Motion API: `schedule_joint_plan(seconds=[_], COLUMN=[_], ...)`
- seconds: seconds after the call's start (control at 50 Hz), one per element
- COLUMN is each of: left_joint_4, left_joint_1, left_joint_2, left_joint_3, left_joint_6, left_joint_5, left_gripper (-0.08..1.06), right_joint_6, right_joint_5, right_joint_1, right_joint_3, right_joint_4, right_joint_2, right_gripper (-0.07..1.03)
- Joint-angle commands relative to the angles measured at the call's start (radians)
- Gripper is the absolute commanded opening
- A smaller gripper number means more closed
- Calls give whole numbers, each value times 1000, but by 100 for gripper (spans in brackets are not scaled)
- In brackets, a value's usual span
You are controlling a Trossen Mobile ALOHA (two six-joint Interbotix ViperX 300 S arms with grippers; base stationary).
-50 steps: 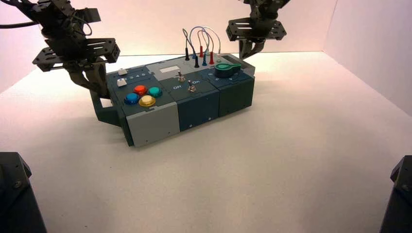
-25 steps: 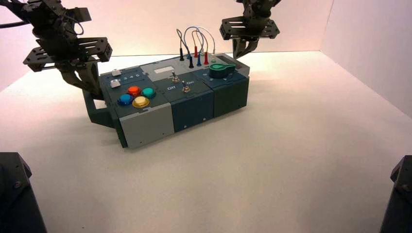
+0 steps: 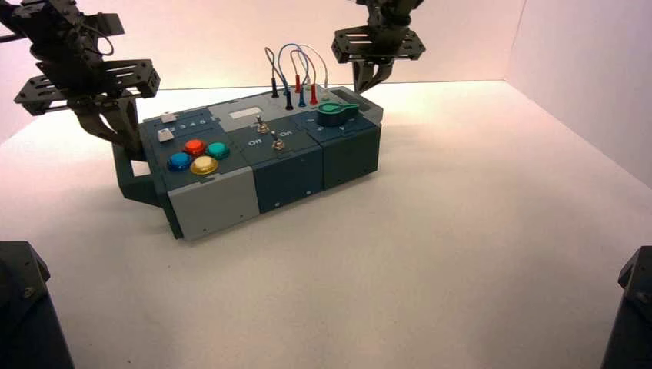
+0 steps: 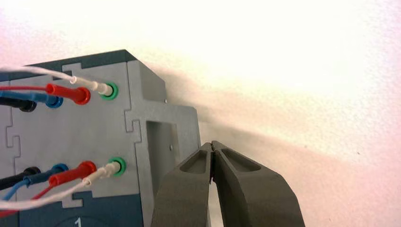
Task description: Move the box to the left.
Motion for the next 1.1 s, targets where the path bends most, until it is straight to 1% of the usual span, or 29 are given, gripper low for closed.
schedule_joint_plan(seconds=[0.02,0.26,0.48,0.52,0.72,0.8,0.92,1.1], left_joint_4=[5,5,9,11,14,14,18,26], left_joint_1=[29,49,71,77,95,107,126,169], left_joint_2=[-11,-12,-12,-12,-12,-12,-14,-29], left_joint_3=[-34,-55,-57,-55,-52,-52,-52,-51], left_joint_6=[2,3,3,3,3,3,3,3], left_joint_5=[0,6,9,11,11,11,11,14], left_gripper=[-3,-3,-3,-3,-3,-3,-3,-3], right_joint_6=[-2,-5,-12,-21,-43,-60,-97,-133], right_joint_5=[26,37,43,54,75,87,109,137], right_joint_1=[126,167,196,210,238,258,282,293], right_joint_3=[-40,-63,-84,-101,-146,-173,-216,-247], right_joint_4=[15,21,44,57,87,112,152,198], right_joint_2=[2,6,12,21,48,61,83,106], right_gripper=[-2,-2,-2,-2,-2,-2,-2,-2])
